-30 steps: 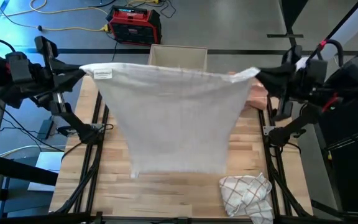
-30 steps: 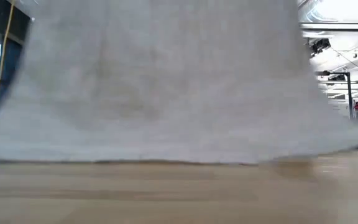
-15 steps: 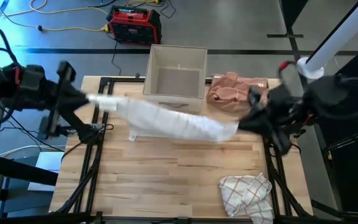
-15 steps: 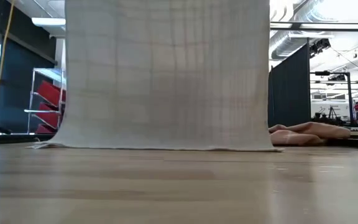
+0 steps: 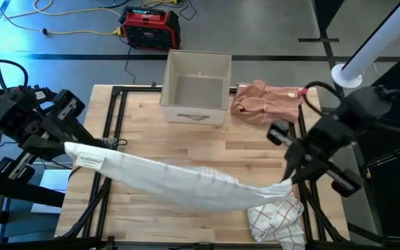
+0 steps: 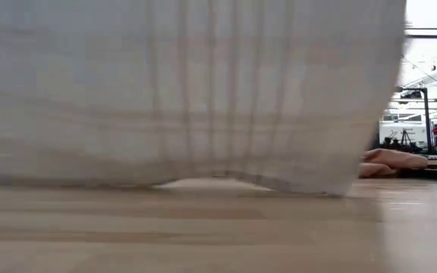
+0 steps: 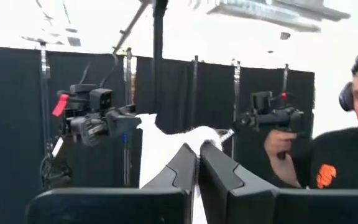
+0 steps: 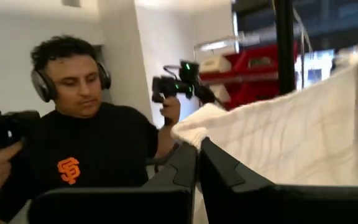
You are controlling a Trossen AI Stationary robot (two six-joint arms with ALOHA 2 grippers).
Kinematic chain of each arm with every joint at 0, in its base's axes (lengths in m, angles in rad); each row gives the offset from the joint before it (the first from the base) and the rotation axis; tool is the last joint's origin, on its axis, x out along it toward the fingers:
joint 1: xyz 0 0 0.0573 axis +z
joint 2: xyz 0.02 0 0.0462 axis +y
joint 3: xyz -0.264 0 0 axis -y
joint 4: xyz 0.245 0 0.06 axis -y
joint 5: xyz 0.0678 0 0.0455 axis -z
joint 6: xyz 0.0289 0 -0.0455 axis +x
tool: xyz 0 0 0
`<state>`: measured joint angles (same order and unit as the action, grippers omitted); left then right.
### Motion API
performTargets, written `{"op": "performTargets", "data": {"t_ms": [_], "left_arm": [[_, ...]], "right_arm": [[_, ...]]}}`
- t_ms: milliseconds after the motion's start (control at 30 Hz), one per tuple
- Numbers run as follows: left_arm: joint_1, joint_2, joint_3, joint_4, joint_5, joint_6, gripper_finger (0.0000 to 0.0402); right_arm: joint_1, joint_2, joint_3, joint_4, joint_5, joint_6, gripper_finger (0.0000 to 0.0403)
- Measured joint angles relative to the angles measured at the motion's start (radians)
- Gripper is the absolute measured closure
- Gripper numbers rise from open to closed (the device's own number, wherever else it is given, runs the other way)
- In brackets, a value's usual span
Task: Fold towel
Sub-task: Fold the white striped towel
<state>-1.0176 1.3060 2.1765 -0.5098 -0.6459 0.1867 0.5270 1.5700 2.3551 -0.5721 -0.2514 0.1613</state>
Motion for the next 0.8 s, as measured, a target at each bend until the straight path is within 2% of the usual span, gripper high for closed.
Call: {"op": "performTargets", "data": {"t_ms": [100, 167, 267, 367, 433, 500, 600, 800], "left_arm": [[-0.007, -0.001, 0.000, 0.043, -0.071, 0.037, 0.0402], [-0.007, -0.001, 0.000, 0.081, -0.126, 0.077, 0.0402], [-0.007, -0.005, 0.000, 0.105, -0.257, 0.134, 0.0402], [-0.007, -0.012, 0.000, 0.051, -0.471, 0.164, 0.0402], [-0.006, -0.016, 0.000, -0.048, -0.622, 0.133, 0.0402], [0.007, -0.017, 0.000, -0.188, -0.692, 0.030, 0.0402], [0.051, -0.017, 0.000, -0.416, -0.696, -0.157, 0.0402], [0.129, -0.013, -0.034, -0.993, -0.695, -0.681, 0.0402]], "right_arm": [[0.022, -0.025, 0.000, 0.010, 0.050, -0.070, 0.0403], [0.033, -0.045, 0.000, 0.008, 0.130, -0.116, 0.0403], [0.053, -0.081, 0.000, -0.054, 0.345, -0.149, 0.0403], [0.048, -0.099, 0.000, -0.228, 0.592, -0.123, 0.0403], [0.027, -0.097, 0.000, -0.367, 0.730, -0.046, 0.0403], [0.000, -0.086, -0.002, -0.509, 0.810, 0.044, 0.0403], [-0.048, -0.060, -0.002, -0.665, 0.906, 0.128, 0.0403], [-0.140, 0.020, -0.003, -0.878, 0.971, 0.179, 0.0403]]}}
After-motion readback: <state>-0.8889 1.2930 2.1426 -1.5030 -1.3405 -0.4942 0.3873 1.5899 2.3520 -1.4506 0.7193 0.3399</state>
